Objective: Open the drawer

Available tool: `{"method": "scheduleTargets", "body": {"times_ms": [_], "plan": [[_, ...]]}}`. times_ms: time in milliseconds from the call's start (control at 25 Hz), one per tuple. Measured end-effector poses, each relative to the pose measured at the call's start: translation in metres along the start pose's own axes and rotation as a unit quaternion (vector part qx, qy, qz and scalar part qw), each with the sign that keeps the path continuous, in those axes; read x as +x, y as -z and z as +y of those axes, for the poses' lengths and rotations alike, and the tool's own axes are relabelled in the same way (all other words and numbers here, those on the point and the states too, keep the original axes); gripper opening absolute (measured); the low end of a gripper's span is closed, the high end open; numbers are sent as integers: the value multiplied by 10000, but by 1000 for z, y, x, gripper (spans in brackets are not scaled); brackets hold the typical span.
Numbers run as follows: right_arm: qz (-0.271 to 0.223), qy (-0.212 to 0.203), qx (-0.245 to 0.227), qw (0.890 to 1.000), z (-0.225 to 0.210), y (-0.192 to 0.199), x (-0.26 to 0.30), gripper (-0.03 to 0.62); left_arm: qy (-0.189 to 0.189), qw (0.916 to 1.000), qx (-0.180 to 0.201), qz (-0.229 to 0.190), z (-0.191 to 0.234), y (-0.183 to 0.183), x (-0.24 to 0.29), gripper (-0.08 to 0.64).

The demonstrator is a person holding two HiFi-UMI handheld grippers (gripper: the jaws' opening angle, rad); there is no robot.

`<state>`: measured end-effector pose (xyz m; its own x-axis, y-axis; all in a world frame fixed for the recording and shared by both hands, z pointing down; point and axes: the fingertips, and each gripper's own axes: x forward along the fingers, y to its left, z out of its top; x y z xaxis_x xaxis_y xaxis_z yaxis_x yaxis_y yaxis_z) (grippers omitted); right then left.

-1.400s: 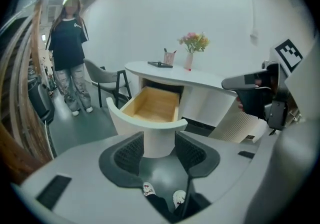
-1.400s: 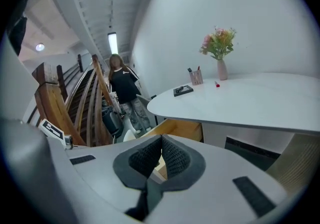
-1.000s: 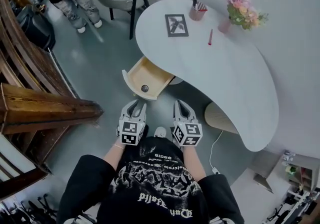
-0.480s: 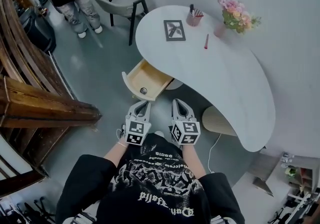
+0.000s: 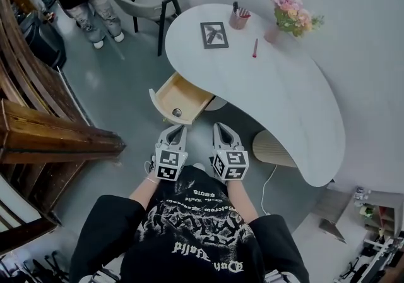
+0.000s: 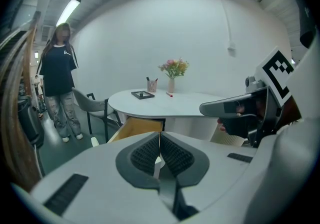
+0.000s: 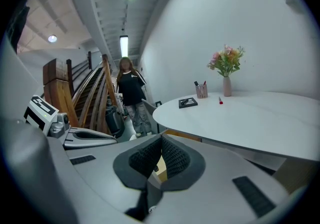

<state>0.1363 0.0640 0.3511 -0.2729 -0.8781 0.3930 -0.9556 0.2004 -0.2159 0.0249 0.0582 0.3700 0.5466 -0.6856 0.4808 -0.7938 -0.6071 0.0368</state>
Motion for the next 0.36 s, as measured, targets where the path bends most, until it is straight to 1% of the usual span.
{"method": "scheduleTargets", "body": {"times_ms": [360], "plan": [[45, -58, -56, 10000, 2, 1, 4, 25, 16, 10000, -4, 25, 0, 1, 3, 26]]}}
